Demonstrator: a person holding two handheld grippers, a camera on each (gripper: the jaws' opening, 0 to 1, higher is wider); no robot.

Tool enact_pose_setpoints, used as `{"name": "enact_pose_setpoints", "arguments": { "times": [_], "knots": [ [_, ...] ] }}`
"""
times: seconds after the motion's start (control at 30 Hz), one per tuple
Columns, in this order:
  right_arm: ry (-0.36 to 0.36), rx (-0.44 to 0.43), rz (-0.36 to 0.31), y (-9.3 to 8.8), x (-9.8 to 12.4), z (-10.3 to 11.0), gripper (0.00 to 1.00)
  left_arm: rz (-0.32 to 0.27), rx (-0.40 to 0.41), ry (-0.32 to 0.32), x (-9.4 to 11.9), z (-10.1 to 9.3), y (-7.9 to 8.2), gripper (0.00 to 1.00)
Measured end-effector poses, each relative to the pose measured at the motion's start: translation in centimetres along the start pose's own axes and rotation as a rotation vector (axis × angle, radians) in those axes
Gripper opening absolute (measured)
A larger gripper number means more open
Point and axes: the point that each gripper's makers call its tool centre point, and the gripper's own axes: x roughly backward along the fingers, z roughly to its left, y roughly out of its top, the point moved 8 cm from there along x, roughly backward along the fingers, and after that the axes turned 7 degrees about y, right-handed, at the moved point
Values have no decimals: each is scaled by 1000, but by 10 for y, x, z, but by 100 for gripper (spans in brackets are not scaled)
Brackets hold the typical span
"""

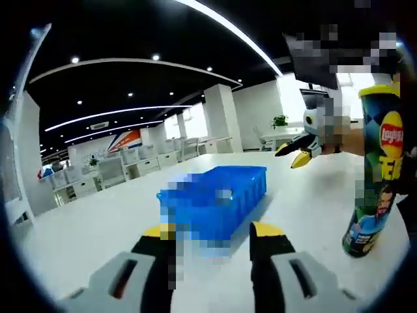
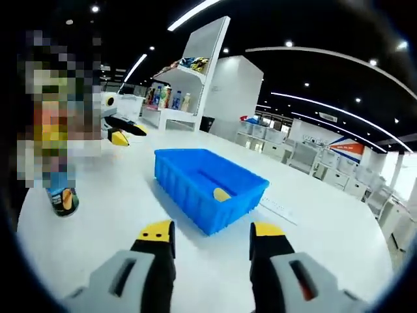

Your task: Open the lid of the chip container on the table, take out the chips, place them into the box in front of the container, and close the lid

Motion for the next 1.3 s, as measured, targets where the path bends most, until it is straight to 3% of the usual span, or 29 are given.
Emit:
{"name": "enact_pose_setpoints", "arguments": {
  "times": [0.13,0.37,0.47,0.7,1.03,1.3],
  "knots": [
    [-31,-23,-22,5,29,17,43,-8,-15,21,27,-9,16,44],
    [-69,-20,-31,17,70,29,43,-15,-34,48,64,-19,33,44],
    [-76,-21,-34,20,81,27,43,-7,-46,54,74,-22,37,44],
    [-104,-39,-36,32,117,57,42,15,-27,41,110,-40,37,46],
    [-162,-111,-18,21,165,88,40,33,-60,54,152,-62,42,45],
    [-208,-140,-47,17,197,111,36,35,-18,99,185,-69,48,45]
  ]
}}
